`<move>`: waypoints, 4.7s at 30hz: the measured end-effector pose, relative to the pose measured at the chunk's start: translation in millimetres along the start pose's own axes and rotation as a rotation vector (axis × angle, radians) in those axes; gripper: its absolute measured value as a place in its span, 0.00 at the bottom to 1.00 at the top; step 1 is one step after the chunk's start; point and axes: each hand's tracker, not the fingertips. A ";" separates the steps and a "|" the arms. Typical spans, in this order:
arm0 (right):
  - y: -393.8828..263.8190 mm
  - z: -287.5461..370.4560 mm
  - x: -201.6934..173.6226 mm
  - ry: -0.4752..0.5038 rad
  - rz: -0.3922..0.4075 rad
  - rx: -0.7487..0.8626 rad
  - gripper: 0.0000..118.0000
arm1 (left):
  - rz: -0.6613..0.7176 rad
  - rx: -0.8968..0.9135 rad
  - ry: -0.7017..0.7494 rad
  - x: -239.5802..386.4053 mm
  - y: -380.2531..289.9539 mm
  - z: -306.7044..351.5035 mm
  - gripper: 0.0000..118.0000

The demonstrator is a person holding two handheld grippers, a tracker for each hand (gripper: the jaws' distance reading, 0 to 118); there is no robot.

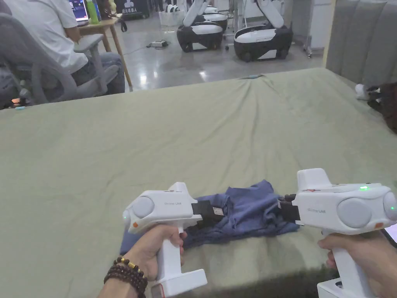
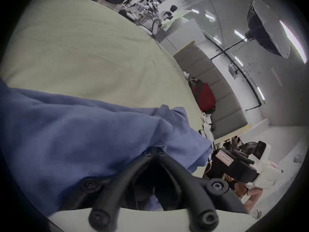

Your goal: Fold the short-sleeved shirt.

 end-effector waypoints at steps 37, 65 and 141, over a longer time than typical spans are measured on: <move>8.2 11.4 -42.7 0.027 0.082 0.061 0.00 | 0.189 0.240 0.073 -101.5 -10.3 141.8 0.65; 12.9 5.6 -59.0 0.074 0.114 0.063 0.00 | 0.124 0.468 0.018 -27.9 -8.2 239.0 0.14; 29.5 -129.8 -58.6 0.143 0.013 -0.130 0.00 | 0.065 0.181 0.119 -40.5 -4.3 103.2 0.83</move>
